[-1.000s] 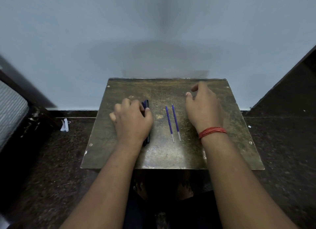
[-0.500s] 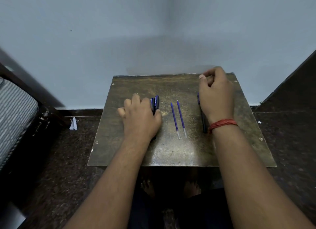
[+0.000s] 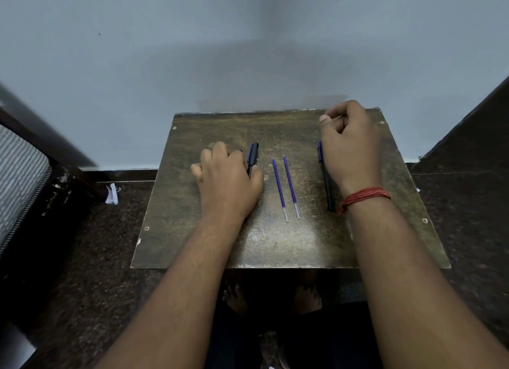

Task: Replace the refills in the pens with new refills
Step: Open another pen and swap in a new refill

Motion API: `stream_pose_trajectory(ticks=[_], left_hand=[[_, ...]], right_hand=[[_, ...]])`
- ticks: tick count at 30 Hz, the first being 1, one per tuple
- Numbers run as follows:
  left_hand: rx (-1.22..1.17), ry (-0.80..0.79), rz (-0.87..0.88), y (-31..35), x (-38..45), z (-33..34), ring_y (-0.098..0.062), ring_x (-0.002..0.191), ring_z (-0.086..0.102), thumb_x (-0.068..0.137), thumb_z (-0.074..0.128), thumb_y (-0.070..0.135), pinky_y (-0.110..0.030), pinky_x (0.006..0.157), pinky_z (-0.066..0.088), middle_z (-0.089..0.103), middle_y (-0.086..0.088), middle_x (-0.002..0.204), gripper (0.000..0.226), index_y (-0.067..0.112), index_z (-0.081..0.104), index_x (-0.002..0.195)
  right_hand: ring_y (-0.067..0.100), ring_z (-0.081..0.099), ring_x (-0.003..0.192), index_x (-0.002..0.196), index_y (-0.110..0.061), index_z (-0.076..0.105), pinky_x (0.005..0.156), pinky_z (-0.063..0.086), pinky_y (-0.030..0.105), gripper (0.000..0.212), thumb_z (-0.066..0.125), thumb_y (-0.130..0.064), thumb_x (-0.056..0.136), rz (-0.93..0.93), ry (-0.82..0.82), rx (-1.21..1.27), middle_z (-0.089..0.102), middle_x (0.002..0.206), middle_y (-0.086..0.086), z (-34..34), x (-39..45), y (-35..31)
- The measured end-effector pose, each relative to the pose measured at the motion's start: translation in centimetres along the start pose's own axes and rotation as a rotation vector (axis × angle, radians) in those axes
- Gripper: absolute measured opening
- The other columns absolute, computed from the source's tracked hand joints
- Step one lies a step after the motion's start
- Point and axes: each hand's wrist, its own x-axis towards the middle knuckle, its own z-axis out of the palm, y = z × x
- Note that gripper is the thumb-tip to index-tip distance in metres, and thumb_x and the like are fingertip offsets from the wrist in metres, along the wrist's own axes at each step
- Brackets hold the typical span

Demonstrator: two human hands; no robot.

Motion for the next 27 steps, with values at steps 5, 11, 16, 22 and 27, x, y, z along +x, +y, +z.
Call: stream_pose_trajectory(ticks=[5,11,16,22,27], left_hand=[[-0.328,0.118,0.136,0.8,-0.1,-0.1,-0.015,0.093,0.042,0.094,0.062,0.031,-0.026,0.079,0.035,0.048,0.006,0.096,0.017,0.015,0.062,0.092],[-0.512,0.13,0.246,3.1,-1.4,-0.3,-0.017,0.079,0.054,0.1,0.057,0.018,-0.031,0.064,0.041,0.058,0.002,0.095,0.006,0.012,0.057,0.101],[-0.572,0.157,0.265,3.7,-1.2,-0.4,-0.018,0.079,0.057,0.101,0.055,0.018,-0.041,0.064,0.049,0.061,0.002,0.092,0.007,0.012,0.057,0.102],[-0.709,0.131,0.175,3.3,-1.1,0.5,-0.021,0.081,0.066,0.1,0.056,0.023,-0.045,0.067,0.054,0.068,0.0,0.089,0.013,0.012,0.06,0.106],[-0.611,0.086,0.221,3.3,-1.2,0.9,-0.018,0.062,0.054,0.103,0.049,0.032,-0.039,0.054,0.044,0.057,0.008,0.07,0.019,0.016,0.06,0.102]], right_hand=[[0.02,0.062,0.068,0.086,-0.027,0.058,0.062,0.049,0.031,0.013,0.058,-0.036,0.094,0.055,-0.143,0.139,0.063,0.074,0.002,0.9,-0.1,0.1],[0.009,0.061,0.069,0.089,-0.016,0.066,0.058,0.047,0.03,0.026,0.059,-0.04,0.097,0.15,-0.346,0.505,0.067,0.077,-0.002,1.7,-0.6,-0.4],[0.018,0.057,0.066,0.09,-0.009,0.063,0.053,0.047,0.028,0.013,0.064,-0.02,0.096,0.125,-0.324,0.674,0.064,0.074,0.004,1.4,-0.6,-0.9],[0.02,0.061,0.068,0.091,-0.011,0.065,0.058,0.05,0.029,0.005,0.068,-0.008,0.091,0.132,-0.342,0.682,0.067,0.077,0.005,2.2,-1.1,-1.0],[0.013,0.061,0.066,0.094,-0.008,0.066,0.061,0.052,0.026,0.009,0.06,-0.002,0.096,0.191,-0.243,0.746,0.066,0.077,0.002,1.9,-0.9,-0.7]])
